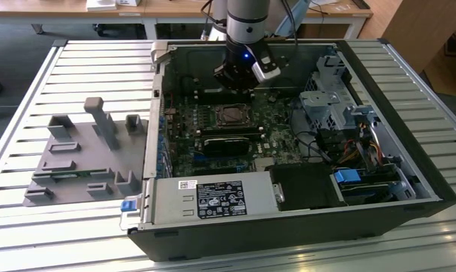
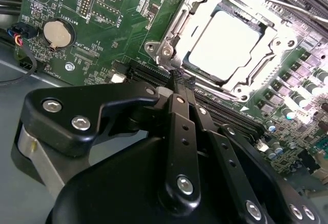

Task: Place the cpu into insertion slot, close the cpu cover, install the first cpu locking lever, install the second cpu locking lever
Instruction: 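Install the first cpu locking lever, then install the second cpu locking lever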

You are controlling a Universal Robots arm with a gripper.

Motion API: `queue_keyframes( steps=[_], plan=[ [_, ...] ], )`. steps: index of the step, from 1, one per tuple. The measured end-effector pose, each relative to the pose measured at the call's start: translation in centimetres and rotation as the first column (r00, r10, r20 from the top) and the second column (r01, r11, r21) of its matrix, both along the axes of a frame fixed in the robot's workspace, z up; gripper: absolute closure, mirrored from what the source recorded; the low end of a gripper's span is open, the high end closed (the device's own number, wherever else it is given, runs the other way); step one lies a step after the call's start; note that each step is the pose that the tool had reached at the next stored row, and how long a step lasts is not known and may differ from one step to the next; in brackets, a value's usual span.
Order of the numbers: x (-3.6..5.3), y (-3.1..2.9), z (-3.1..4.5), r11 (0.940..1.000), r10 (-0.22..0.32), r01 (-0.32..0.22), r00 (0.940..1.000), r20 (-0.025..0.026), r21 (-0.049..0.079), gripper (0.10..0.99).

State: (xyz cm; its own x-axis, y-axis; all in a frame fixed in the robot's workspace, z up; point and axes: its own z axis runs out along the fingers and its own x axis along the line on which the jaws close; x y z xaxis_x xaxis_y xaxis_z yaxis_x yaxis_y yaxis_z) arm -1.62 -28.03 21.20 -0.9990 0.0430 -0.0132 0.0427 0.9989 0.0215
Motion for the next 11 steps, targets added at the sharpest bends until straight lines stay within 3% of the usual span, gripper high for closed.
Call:
queue_keyframes(
  steps=[11],
  plan=[
    [0.01, -0.40, 0.00, 1.0000, 0.000, 0.000, 1.0000, 0.0000, 0.000, 0.980]
  ],
)
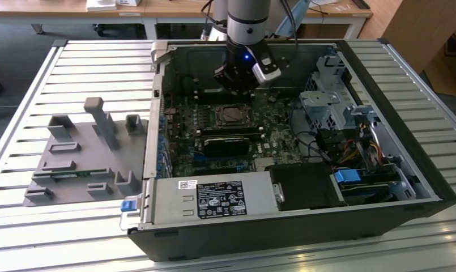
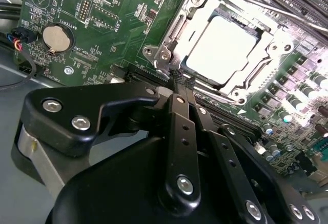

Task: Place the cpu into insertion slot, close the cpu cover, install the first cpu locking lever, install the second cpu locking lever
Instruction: 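Install the second cpu locking lever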

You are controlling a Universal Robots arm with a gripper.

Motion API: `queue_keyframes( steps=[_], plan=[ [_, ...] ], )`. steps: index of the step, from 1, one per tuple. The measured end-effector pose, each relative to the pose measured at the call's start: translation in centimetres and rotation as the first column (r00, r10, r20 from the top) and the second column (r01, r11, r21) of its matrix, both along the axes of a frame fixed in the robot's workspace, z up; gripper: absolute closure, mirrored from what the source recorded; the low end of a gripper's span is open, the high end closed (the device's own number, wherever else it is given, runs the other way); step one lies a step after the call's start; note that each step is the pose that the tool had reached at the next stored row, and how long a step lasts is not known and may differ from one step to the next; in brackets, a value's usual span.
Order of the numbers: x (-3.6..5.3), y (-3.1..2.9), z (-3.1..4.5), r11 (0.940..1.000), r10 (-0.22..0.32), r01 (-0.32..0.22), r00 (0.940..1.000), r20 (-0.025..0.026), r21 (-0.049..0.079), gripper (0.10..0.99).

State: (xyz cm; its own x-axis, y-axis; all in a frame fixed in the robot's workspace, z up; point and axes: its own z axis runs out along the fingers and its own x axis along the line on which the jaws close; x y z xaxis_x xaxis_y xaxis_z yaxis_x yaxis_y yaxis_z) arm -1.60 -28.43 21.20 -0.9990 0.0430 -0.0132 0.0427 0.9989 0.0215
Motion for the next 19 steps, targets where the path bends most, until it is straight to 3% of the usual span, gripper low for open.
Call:
queue_keyframes(
  steps=[13, 19],
  plan=[
    [0.00, -0.57, 0.03, 1.0000, 0.000, 0.000, 1.0000, -0.0001, 0.000, 0.980],
    [0.01, -0.57, 1.07, 1.0000, 0.000, 0.000, 1.0000, 0.0001, 0.000, 0.980]
  ],
)
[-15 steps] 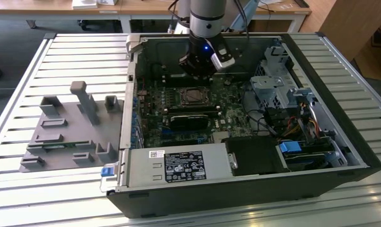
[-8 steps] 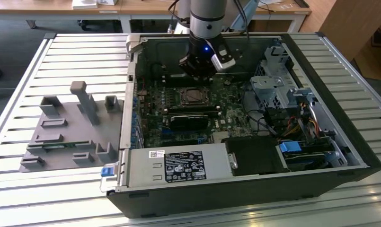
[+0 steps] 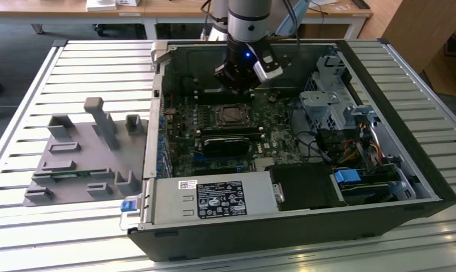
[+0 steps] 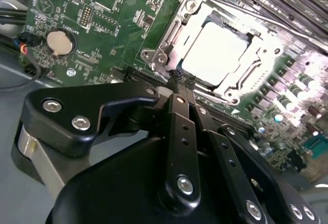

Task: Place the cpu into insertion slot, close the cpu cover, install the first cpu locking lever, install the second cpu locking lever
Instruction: 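Install the second cpu locking lever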

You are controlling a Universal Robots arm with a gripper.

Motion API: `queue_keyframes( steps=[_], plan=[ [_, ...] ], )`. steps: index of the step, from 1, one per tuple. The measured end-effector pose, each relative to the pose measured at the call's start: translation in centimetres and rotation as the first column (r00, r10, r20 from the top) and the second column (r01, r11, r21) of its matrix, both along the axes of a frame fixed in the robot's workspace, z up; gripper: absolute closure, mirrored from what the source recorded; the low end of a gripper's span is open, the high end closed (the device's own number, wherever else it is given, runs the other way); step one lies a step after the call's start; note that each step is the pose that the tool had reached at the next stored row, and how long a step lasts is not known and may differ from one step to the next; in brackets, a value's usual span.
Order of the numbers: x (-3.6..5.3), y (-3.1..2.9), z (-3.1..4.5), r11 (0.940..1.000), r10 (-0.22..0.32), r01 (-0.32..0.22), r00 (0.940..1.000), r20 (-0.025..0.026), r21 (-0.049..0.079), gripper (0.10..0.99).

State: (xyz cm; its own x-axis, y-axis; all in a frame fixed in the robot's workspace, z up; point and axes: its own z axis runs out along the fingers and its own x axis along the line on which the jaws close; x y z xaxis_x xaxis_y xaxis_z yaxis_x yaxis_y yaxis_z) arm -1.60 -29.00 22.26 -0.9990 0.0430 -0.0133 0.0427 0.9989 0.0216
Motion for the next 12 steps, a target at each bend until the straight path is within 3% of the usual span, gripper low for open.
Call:
queue_keyframes(
  steps=[4, 12],
  plan=[
    [0.00, 0.00, 0.96, 1.0000, 0.000, 0.000, 1.0000, -0.0001, 0.000, 0.980],
    [0.00, -0.39, 1.02, 1.0000, 0.000, 0.000, 1.0000, -0.0001, -0.001, 0.980]
  ],
)
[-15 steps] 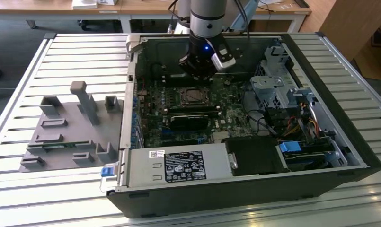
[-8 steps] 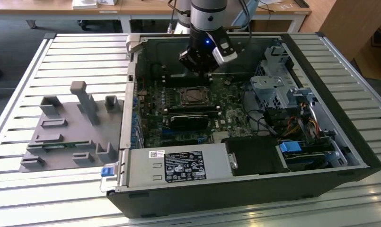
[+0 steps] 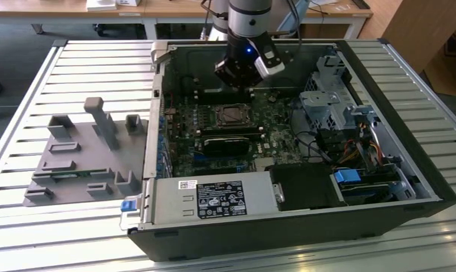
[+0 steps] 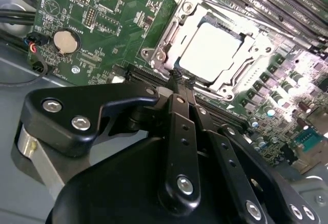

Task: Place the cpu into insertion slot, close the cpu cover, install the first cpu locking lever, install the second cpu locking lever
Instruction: 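Install the second cpu locking lever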

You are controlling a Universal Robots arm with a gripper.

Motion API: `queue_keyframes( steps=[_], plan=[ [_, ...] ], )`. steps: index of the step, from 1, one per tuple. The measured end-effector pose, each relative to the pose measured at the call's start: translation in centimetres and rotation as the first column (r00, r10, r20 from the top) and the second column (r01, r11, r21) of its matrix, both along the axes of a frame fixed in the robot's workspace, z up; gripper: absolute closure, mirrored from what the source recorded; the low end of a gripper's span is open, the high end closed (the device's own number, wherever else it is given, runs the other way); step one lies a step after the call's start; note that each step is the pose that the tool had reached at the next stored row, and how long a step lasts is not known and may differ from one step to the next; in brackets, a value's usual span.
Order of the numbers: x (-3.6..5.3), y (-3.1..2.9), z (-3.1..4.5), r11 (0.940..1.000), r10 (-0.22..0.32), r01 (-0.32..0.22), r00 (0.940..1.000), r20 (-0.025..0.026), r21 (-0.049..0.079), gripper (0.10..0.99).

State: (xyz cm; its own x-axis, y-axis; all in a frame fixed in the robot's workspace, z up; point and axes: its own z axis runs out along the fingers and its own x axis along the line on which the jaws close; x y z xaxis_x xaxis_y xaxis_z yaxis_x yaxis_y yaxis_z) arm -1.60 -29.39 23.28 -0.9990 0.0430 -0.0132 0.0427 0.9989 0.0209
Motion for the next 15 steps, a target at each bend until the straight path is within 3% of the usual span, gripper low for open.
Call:
queue_keyframes(
  steps=[8, 10, 13, 15],
  plan=[
    [0.00, -1.14, 0.00, 1.0000, 0.000, 0.000, 1.0000, -0.0007, 0.000, 0.980],
    [0.04, -1.42, 0.00, 1.0000, 0.000, 0.000, 1.0000, -0.0067, 0.000, 0.980],
    [0.15, -1.68, 0.00, 1.0000, 0.000, 0.000, 0.9997, -0.0225, 0.000, 0.980],
    [0.15, -1.96, -0.01, 1.0000, 0.000, 0.000, 0.9997, -0.0236, 0.000, 0.980]
  ],
)
